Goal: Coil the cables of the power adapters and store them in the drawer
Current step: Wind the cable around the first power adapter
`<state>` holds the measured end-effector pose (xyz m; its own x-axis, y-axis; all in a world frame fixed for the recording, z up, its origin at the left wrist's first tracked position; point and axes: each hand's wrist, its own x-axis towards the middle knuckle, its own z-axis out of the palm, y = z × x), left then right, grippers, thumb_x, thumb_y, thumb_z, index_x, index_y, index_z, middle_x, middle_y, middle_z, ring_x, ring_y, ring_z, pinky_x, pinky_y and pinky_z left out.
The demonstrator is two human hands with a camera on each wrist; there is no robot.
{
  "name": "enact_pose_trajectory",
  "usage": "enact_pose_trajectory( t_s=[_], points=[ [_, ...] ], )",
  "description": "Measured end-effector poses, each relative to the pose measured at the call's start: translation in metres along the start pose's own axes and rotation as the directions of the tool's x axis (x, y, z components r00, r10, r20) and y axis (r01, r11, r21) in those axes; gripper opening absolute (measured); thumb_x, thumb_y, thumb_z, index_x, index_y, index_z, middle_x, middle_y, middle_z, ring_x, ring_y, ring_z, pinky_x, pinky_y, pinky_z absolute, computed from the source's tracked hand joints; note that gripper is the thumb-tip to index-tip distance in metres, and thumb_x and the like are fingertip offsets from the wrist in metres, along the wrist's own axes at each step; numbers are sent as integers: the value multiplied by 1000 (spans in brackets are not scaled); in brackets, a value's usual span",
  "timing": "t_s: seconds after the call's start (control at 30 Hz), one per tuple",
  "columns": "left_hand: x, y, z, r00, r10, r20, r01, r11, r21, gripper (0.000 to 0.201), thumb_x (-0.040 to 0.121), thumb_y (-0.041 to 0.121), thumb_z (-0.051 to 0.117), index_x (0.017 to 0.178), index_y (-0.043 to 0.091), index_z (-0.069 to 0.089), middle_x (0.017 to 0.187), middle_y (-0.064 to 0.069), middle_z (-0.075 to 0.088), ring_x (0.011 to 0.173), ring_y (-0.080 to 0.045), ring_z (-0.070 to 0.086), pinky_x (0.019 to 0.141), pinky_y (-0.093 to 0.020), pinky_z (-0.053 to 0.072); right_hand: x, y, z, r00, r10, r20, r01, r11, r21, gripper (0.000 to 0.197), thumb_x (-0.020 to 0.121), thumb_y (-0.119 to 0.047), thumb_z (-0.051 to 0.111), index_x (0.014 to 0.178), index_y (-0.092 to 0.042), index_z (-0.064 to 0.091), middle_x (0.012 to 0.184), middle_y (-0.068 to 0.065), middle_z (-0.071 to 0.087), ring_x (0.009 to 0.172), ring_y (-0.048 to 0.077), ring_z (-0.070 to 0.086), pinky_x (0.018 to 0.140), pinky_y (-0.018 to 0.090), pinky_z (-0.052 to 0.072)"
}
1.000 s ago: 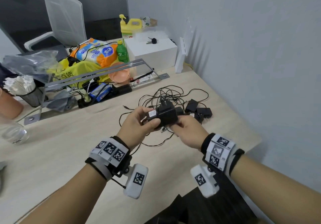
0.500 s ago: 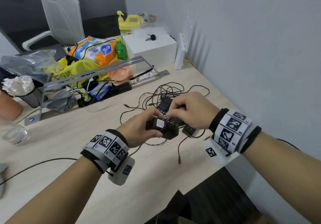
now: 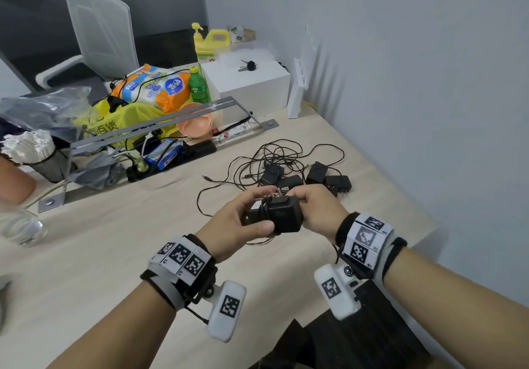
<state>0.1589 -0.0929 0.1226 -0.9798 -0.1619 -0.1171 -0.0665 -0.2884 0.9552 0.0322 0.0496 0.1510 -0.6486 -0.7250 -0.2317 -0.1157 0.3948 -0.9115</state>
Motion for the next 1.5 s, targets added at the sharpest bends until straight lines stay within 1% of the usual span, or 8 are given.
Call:
enact_pose_trajectory(
  t_s=[0.2,0.33,0.6,0.93,1.13,1.3,1.4,1.5],
  points=[
    [6,7,8,991,37,-127,-42,998,-36,47,67,24,85,109,16,67,100,-16,65,84,-27,67,73,-34,56,-1,5,1,993,75,92,-80,996,51,19,94,-2,49,89,-4,67,60,6,56,48,15,37,46,27,29],
    [13,12,0,922,133,-364,-26,958,285,28,79,11,75,102,23,65,90,-12,69,66,-21,67,68,-34,59,-10,6,9,986,48,160,5,949,-316,22,96,-31,53,79,-22,65,59,-6,60,49,6,47,57,27,41],
    [13,17,-23,982,121,-148,39,630,776,41,74,28,81,108,39,60,99,12,67,89,-4,63,82,-26,52,-13,-32,-4,958,-181,223,286,674,-682,25,92,-40,57,71,-27,61,62,-10,56,64,10,55,63,30,46],
    [4,28,-25,989,-75,124,-33,713,701,42,74,23,82,107,40,62,98,9,68,89,-9,65,80,-29,53,5,-42,-29,961,-194,199,255,900,-354,14,72,-28,83,69,-20,71,55,2,60,50,10,51,59,31,50],
    [1,35,-18,984,-15,178,-76,866,494,38,71,26,81,105,30,65,96,-4,66,87,-14,64,77,-26,54,10,-29,-24,967,-222,124,241,956,-167,10,84,-18,73,79,-9,72,73,24,64,60,34,53,58,44,49],
    [5,24,-13,991,80,-108,-73,995,68,49,65,22,80,107,12,57,95,-10,67,84,-30,68,79,-42,56,11,11,-8,995,-50,81,61,988,-141,22,95,-23,59,76,-19,70,73,11,58,58,23,46,57,32,41],
    [12,21,-10,955,90,-284,-78,996,51,32,80,3,72,107,12,57,98,-12,65,81,-28,68,79,-41,58,2,21,7,983,-37,180,111,901,-419,25,97,-35,51,85,-27,71,89,1,72,82,21,64,80,37,52],
    [13,17,-10,949,94,-301,-53,988,143,36,87,0,64,118,17,58,101,-10,65,79,-25,69,78,-41,58,-11,13,21,956,-43,291,214,780,-588,30,100,-36,43,87,-15,60,88,0,65,86,22,57,78,36,46]
  ],
)
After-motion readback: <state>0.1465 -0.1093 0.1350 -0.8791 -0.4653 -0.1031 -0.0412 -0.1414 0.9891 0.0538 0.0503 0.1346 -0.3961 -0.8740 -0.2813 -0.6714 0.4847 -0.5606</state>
